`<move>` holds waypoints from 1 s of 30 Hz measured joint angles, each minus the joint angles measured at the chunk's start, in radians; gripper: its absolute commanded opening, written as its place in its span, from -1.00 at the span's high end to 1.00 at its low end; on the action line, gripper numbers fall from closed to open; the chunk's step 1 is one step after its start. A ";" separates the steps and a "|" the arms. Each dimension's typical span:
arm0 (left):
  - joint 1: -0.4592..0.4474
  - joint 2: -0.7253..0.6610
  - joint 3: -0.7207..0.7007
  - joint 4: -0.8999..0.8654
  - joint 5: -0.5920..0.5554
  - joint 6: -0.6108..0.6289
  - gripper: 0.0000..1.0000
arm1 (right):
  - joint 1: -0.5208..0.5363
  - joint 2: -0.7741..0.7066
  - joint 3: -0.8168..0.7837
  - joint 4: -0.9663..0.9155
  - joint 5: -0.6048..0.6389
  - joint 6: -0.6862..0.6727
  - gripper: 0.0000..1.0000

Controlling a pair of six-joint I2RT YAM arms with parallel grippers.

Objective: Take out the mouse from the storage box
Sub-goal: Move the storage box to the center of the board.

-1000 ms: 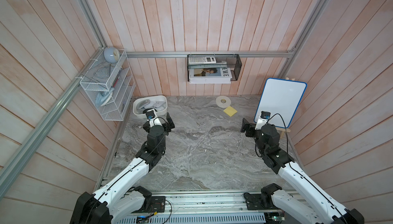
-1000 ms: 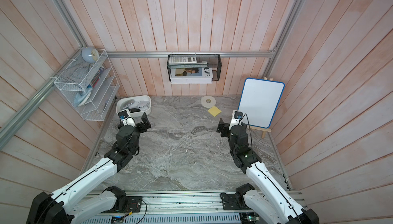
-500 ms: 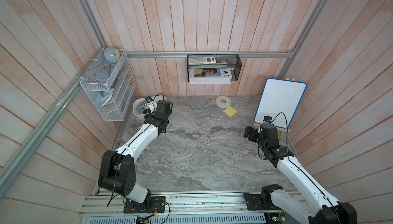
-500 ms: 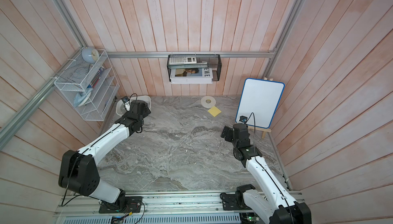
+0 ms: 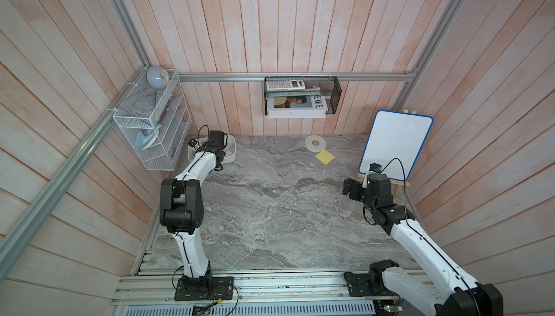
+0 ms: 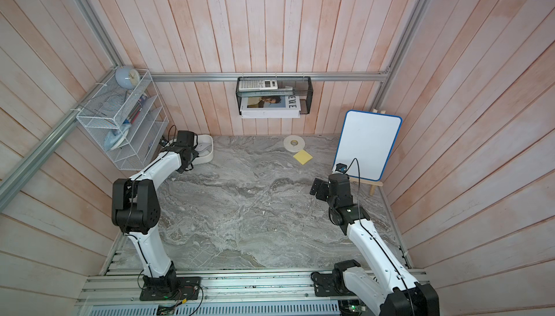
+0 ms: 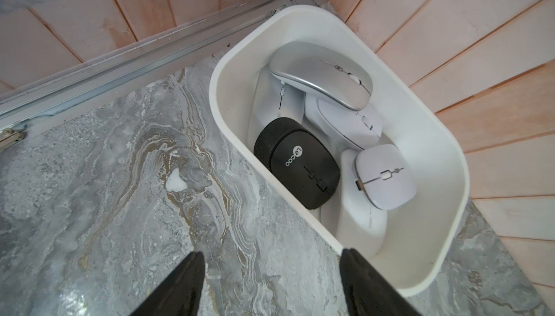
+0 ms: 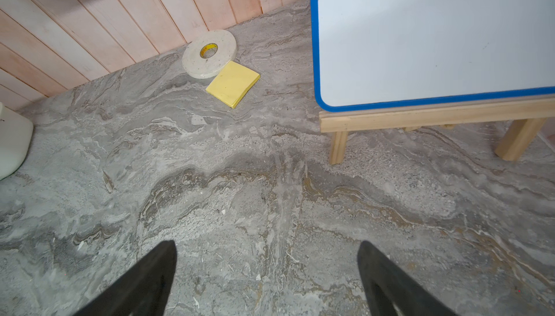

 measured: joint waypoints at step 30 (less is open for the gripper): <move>0.070 0.241 0.232 -0.094 0.158 -0.100 0.01 | 0.000 0.063 0.000 0.026 -0.053 0.004 -0.95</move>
